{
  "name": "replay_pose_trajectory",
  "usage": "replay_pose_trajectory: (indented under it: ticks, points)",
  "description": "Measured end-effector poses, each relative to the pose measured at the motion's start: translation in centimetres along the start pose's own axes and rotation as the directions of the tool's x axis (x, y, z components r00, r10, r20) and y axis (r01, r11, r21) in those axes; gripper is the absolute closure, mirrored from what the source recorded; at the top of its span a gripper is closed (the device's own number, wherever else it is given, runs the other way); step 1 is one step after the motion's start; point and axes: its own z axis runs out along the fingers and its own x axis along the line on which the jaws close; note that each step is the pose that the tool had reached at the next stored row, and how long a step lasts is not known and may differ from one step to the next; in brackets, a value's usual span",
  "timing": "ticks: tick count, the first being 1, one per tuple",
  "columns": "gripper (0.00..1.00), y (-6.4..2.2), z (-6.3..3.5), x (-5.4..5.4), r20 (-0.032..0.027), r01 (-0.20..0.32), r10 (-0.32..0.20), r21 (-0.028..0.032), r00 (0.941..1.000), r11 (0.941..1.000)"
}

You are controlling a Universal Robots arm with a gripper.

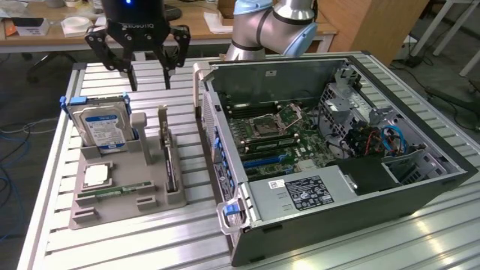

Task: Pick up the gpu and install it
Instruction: 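Pick up the gpu and move the gpu toward the slot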

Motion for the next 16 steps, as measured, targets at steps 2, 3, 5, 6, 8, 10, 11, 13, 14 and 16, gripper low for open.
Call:
replay_pose_trajectory:
  ticks: [2, 3, 5, 6, 8, 10, 11, 13, 14, 16]
  points:
    - [0.41, 0.00, 0.03, 0.1, -0.0009, 0.016, -0.016, -0.0002, 0.9999, 0.9999]
    - [0.41, -0.01, 0.05, 0.1, -0.0011, 0.020, -0.020, -0.0003, 0.9998, 0.9998]
    - [0.41, -0.03, 0.11, 0.1, -0.0025, 0.032, -0.032, -0.0002, 0.9995, 0.9995]
    - [0.41, -0.07, 0.17, 0.1, -0.0041, 0.039, -0.039, -0.0003, 0.9992, 0.9992]
    - [0.41, -0.22, 0.42, 0.1, -0.0048, 0.046, -0.046, -0.0004, 0.9989, 0.9989]
    - [0.41, -0.42, 0.73, 0.1, -0.0056, 0.050, -0.050, -0.0005, 0.9988, 0.9988]
    - [0.41, -0.51, 0.85, 0.1, -0.0064, 0.051, -0.051, -0.0005, 0.9987, 0.9987]
    - [0.41, -0.69, 1.12, 0.1, -0.0107, 0.054, -0.054, -0.0005, 0.9985, 0.9985]
    - [0.41, -0.81, 1.26, 0.1, -0.0145, 0.055, -0.055, -0.0005, 0.9984, 0.9985]
    - [0.41, -1.08, 1.48, 0.1, -0.0253, 0.057, -0.057, -0.0003, 0.9981, 0.9984]
